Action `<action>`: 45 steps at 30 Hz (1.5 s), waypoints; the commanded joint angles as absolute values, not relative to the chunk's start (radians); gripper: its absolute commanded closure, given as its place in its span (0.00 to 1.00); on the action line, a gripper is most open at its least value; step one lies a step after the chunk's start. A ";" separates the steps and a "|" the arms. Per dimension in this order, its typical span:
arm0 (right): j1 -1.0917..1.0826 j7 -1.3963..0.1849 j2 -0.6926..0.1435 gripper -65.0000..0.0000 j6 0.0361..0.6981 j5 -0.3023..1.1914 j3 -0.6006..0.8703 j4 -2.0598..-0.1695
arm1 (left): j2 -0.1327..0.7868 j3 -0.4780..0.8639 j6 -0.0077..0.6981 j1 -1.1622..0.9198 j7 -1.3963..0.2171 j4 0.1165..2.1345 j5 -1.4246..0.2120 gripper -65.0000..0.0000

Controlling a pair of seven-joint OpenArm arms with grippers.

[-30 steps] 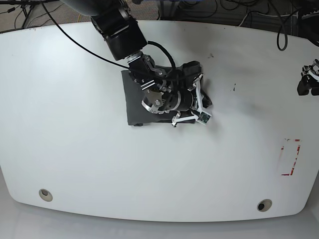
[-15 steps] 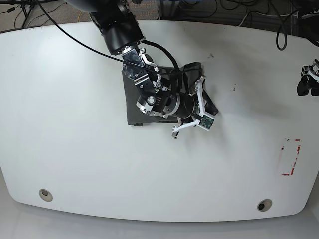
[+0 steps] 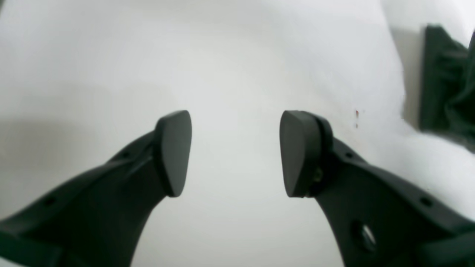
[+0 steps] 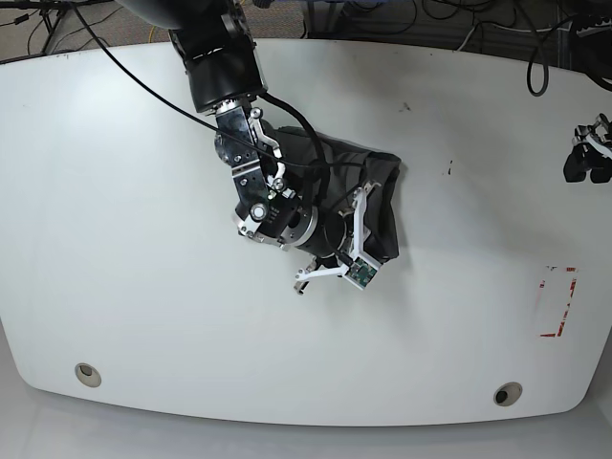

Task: Layout the t-shirt on the table in an organized manner, then fold the t-shirt properly
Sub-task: 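Press and flatten the folded bundle with the right gripper, then grasp the bundle with both grippers and fold it over once more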

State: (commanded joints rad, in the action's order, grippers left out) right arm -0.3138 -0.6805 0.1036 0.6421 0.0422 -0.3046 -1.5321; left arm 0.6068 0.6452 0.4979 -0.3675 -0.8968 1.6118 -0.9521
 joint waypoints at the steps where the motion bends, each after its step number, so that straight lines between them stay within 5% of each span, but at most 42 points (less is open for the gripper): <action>1: -0.318 -0.680 0.105 0.98 0.642 0.042 -0.305 -1.524 | 0.607 0.641 0.498 -0.367 -0.897 1.613 -0.952 0.45; 6: -0.348 -0.653 0.108 0.93 0.634 0.042 -0.305 -1.466 | 0.607 0.608 0.498 -0.366 -0.897 1.616 -0.954 0.45; 14: -0.369 -0.595 0.108 0.34 0.562 0.042 -0.303 -1.437 | 0.607 0.493 0.498 -0.317 -0.897 1.635 -0.952 0.45; 17: -0.361 -0.596 0.101 0.25 0.544 0.042 -0.300 -1.489 | 0.607 0.427 0.498 -0.300 -0.897 1.655 -0.952 0.45; 23: -0.288 -0.631 0.074 0.33 0.549 0.044 -0.234 -1.558 | 0.604 0.266 0.498 -0.228 -0.895 1.739 -0.952 0.45; 36: -0.064 -0.645 0.002 0.79 0.549 0.044 -0.139 -1.738 | 0.463 -0.068 0.490 -0.067 -0.895 1.808 -0.921 0.45; 45: -0.041 -0.645 -0.053 0.81 0.550 0.044 -0.071 -1.748 | 0.320 -0.234 0.496 -0.048 -0.895 1.807 -0.685 0.45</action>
State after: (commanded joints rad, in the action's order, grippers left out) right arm -0.0407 -0.6452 -0.0529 0.5501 0.0437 -0.0713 -1.7484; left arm 0.3199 -0.2340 0.4964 -0.0483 -0.8953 1.8067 -0.6851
